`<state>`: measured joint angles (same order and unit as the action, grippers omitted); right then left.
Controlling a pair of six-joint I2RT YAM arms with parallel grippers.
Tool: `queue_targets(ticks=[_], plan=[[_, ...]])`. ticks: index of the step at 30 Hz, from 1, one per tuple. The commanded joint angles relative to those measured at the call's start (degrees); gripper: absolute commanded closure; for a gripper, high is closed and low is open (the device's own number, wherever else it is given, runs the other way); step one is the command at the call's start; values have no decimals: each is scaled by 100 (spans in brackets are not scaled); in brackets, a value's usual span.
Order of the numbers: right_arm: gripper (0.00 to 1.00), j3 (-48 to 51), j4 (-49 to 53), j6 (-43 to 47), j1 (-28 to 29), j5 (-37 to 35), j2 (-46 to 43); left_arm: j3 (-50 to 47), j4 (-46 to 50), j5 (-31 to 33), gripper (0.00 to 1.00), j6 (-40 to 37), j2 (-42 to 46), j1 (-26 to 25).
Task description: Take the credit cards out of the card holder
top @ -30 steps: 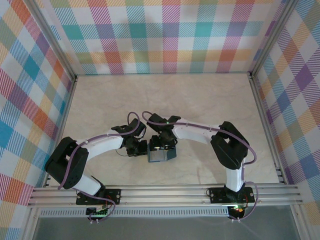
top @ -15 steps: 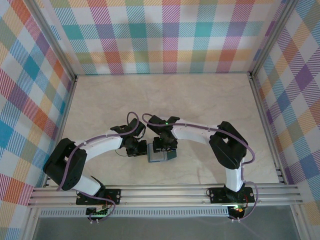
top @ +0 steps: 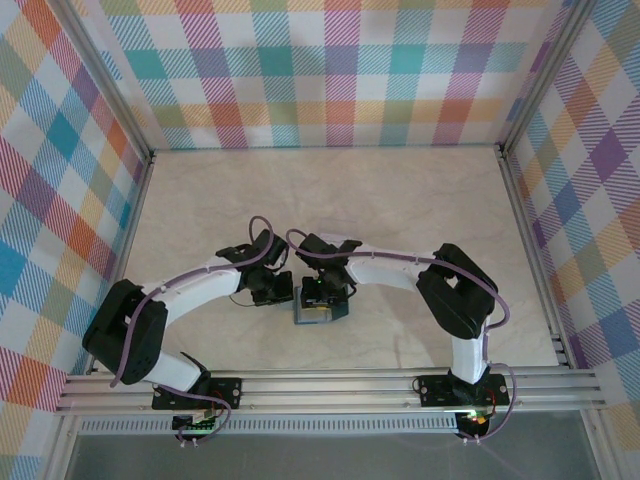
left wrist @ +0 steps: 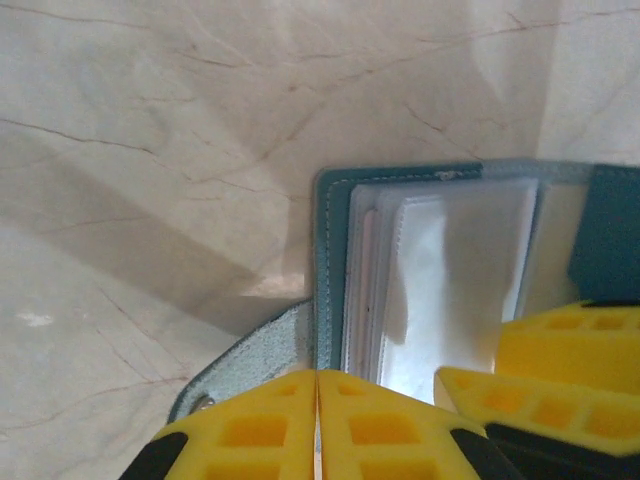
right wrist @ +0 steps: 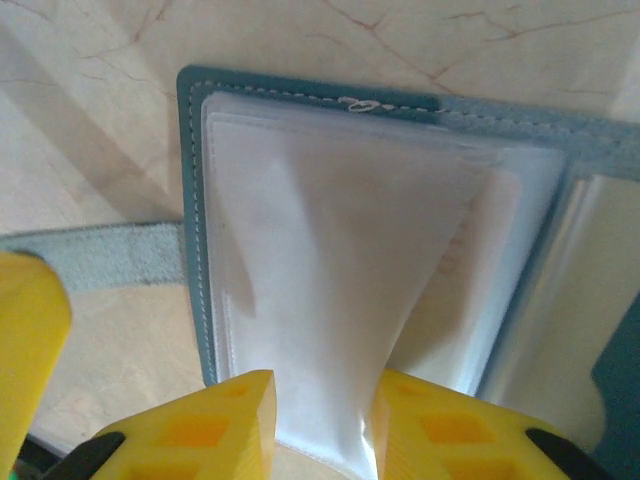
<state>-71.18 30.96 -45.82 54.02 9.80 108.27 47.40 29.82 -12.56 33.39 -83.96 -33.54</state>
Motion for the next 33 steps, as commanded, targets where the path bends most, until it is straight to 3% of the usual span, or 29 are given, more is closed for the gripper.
queue_targets(ticks=[1,7,16,27,33], plan=[[68,101,-436,-237,-41,370,-100,-197,28,153,90,-65,-146,190],[69,19,-599,-335,-50,578,35,-406,-62,61,90,-258,-331,389],[68,127,-122,-201,-151,179,-84,-526,-275,-257,90,-324,-580,448],[56,302,246,662,-546,79,-351,-684,-167,-814,90,-204,55,164],[52,72,689,1309,-638,85,-437,-226,298,-505,87,-183,560,163]])
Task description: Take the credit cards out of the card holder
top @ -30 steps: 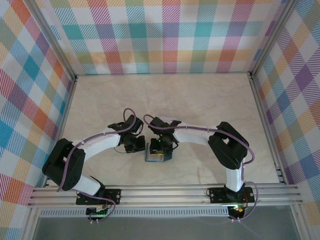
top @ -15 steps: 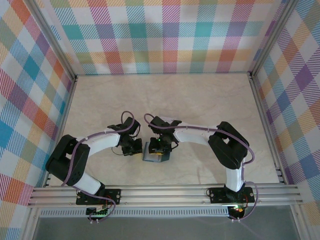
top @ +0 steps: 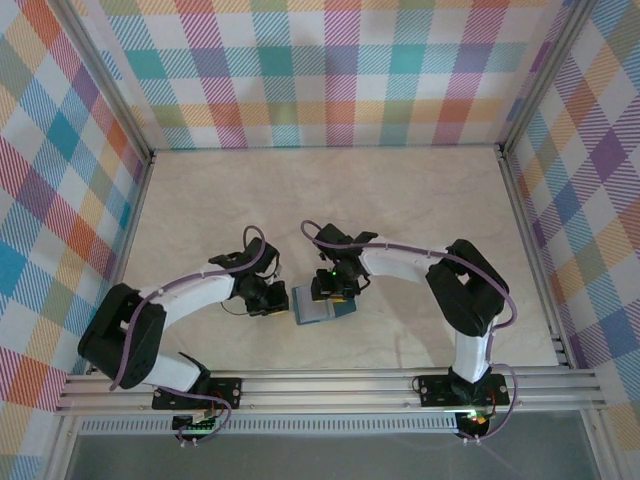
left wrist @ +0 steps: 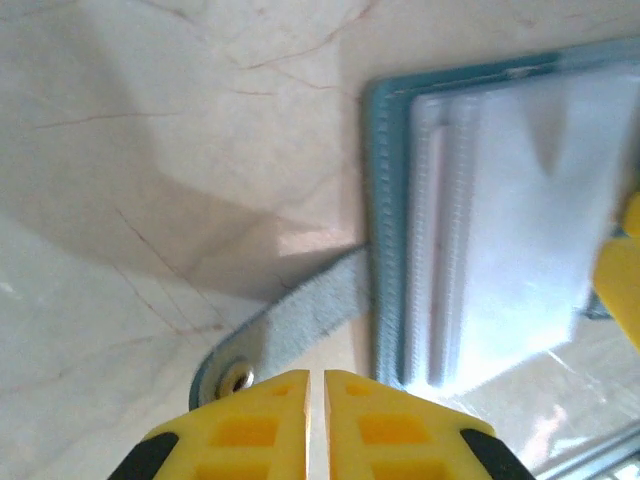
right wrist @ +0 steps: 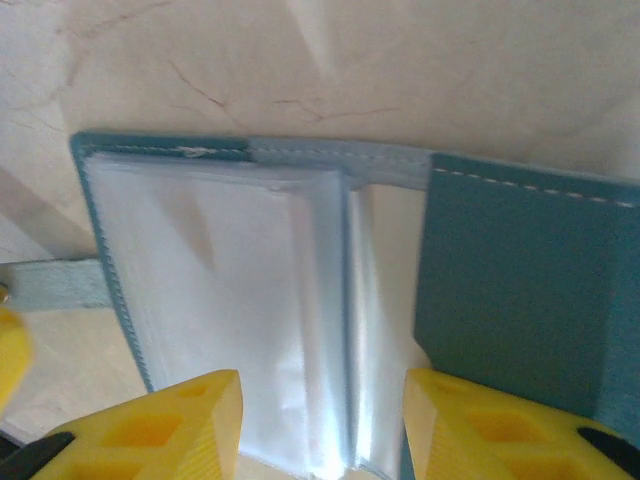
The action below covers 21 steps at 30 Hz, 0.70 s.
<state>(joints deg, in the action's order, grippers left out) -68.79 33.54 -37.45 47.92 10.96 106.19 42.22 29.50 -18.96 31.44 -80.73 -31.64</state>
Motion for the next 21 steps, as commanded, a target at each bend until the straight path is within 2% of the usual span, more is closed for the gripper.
queue_targets(ticks=[1,6,14,21], plan=[[53,-163,407,470,-28,48,-280,360,390,217,87,19,242,-27],[53,-74,69,171,-33,460,-477,432,323,338,87,17,-79,-27],[63,121,-921,-625,2,1147,-273,365,253,930,88,-118,-666,-17],[66,-74,-1262,-912,75,1268,97,184,95,892,89,-139,-848,-18]])
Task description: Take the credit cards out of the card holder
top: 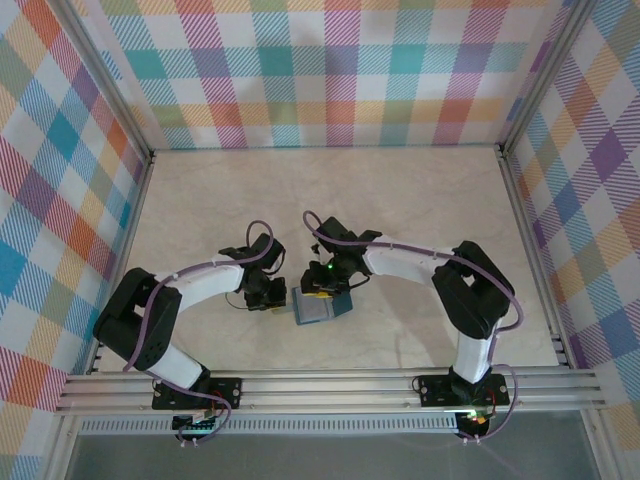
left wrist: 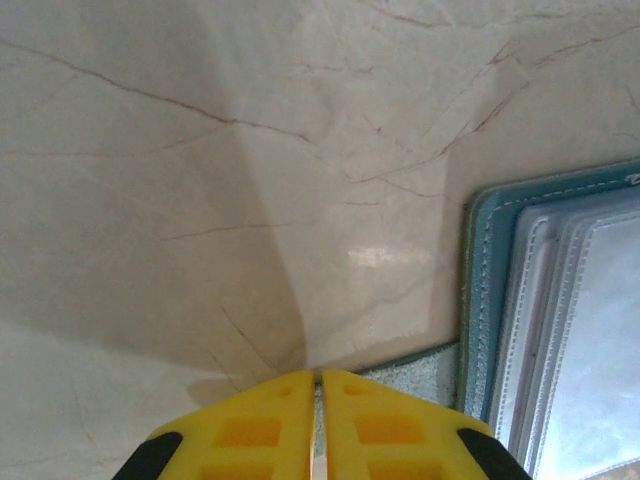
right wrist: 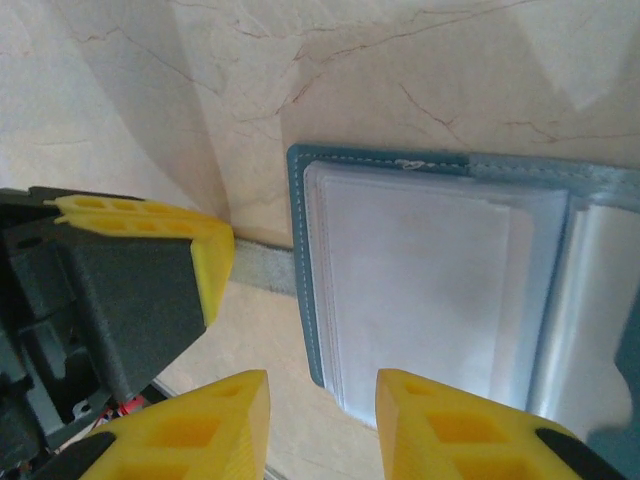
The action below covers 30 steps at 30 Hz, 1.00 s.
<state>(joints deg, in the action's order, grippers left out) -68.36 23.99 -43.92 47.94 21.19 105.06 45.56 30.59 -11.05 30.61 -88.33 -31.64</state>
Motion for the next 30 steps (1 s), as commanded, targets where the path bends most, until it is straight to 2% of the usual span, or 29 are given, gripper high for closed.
queue_targets(ticks=[1,8,11,15,23,30], plan=[[66,-161,-349,-291,90,288,296,-181,-31,94,89,-51,-79,-17],[66,-283,-619,-416,169,552,706,-246,-33,103,89,-60,-46,-18],[66,-274,-528,-397,165,452,753,-241,-24,95,89,-72,-46,-9],[65,-416,348,-167,180,-307,713,-232,15,111,89,-84,-5,-2],[51,-993,1801,187,375,-1691,712,-224,73,135,89,-90,52,4],[41,-1381,2421,239,522,-2339,818,-176,209,199,89,-127,199,9]])
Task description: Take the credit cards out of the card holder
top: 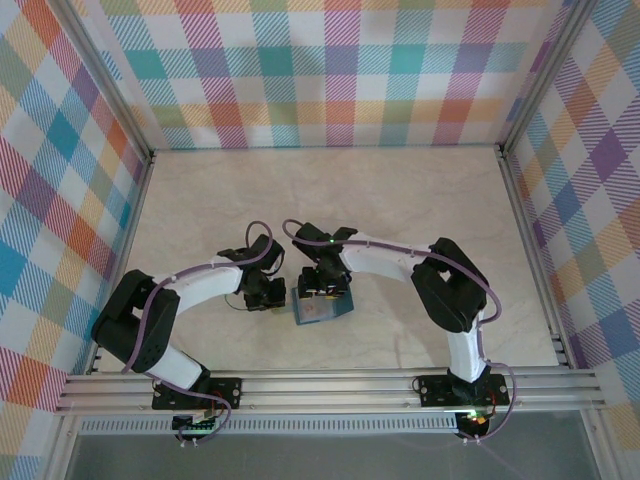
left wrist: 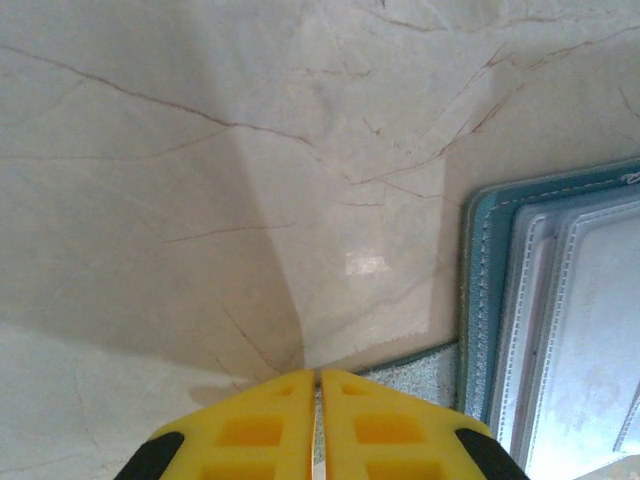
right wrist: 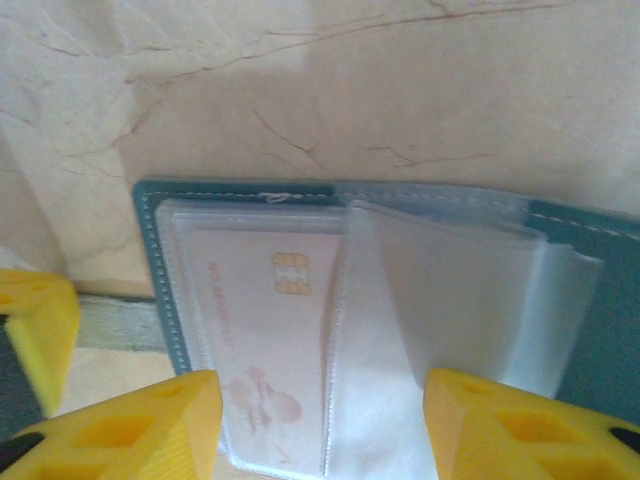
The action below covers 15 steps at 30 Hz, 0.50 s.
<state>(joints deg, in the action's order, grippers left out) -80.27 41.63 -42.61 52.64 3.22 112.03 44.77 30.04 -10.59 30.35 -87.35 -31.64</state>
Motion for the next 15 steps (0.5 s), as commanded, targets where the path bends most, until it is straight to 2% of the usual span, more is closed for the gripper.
queue_targets(ticks=[1,6,15], plan=[[40,-252,744,117,70,-627,133,-89,268,151,89,-104,91,9],[36,-423,1092,171,97,-947,157,-111,239,128,89,-109,60,13],[36,-317,1394,249,38,-1416,-64,-59,284,127,89,-135,37,9]])
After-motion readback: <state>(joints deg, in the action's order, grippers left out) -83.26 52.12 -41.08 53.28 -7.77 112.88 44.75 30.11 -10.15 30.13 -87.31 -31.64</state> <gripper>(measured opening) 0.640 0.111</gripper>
